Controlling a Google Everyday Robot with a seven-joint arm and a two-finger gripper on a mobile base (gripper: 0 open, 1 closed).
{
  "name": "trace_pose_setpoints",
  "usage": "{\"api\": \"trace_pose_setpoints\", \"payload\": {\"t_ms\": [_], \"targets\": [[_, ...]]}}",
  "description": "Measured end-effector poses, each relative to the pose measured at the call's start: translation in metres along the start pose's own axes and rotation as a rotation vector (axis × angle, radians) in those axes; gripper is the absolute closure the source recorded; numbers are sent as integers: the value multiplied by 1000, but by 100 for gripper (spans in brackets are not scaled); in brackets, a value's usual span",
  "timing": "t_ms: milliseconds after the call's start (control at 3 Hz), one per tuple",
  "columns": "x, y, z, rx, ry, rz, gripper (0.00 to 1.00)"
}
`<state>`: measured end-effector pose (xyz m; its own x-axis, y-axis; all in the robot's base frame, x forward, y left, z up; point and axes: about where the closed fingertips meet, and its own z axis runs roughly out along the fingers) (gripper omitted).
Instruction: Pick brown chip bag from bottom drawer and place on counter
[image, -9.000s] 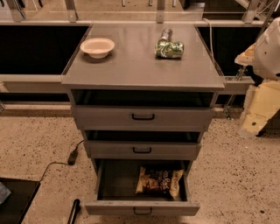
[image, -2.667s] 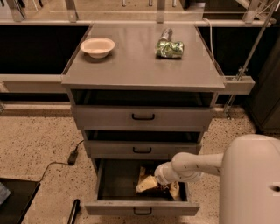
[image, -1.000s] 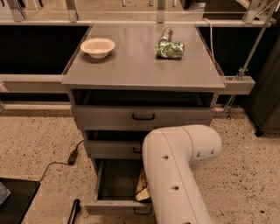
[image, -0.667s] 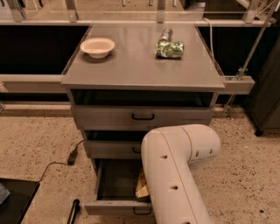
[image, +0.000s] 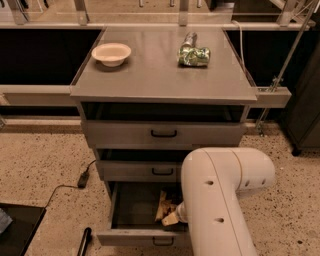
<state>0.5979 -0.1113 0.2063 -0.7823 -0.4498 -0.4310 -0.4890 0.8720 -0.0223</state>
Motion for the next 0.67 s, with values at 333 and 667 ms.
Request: {"api": "trace_pose_setpoints", "payload": {"t_ms": [333, 667], "targets": [[20, -16, 16, 4, 54, 52, 0], [52, -45, 19, 49, 94, 150, 0]]}}
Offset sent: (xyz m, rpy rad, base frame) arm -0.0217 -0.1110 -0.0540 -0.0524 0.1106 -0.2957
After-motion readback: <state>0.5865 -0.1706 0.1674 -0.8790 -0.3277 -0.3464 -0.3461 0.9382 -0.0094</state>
